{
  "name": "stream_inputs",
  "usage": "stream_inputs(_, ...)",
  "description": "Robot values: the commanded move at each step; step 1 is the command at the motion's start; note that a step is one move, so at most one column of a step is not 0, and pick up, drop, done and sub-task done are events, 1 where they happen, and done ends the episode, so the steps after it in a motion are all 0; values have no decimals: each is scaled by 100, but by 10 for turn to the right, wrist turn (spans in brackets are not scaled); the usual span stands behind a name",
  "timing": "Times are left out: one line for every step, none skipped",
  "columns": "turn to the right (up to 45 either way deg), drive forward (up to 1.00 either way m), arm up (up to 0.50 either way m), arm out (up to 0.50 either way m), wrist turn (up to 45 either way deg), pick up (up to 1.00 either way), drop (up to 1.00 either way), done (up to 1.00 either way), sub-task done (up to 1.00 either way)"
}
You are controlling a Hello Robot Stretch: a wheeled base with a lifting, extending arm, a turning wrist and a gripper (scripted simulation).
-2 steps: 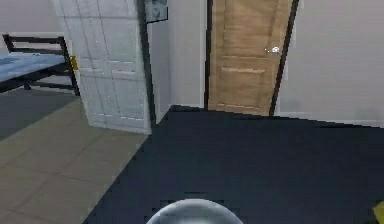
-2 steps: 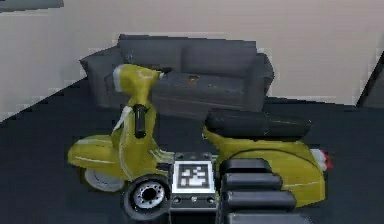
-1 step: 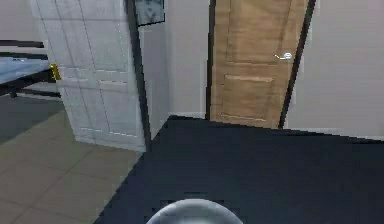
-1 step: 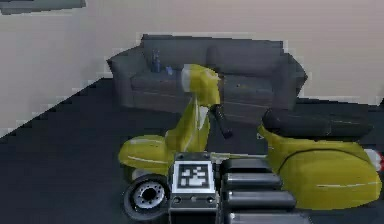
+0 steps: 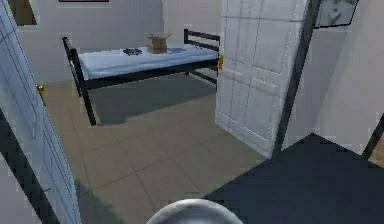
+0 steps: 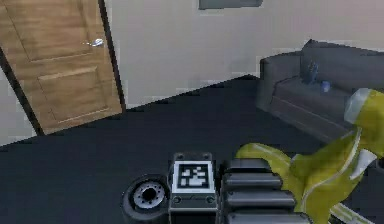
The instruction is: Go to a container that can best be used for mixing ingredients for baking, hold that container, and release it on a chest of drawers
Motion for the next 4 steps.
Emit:
stream_inputs(0,70,0,0,0,0,0,0,0)
stream_inputs(-270,0,0,0,0,0,0,0,0)
stream_inputs(-30,0,0,0,0,0,0,0,0)
stream_inputs(0,100,0,0,0,0,0,0,0)
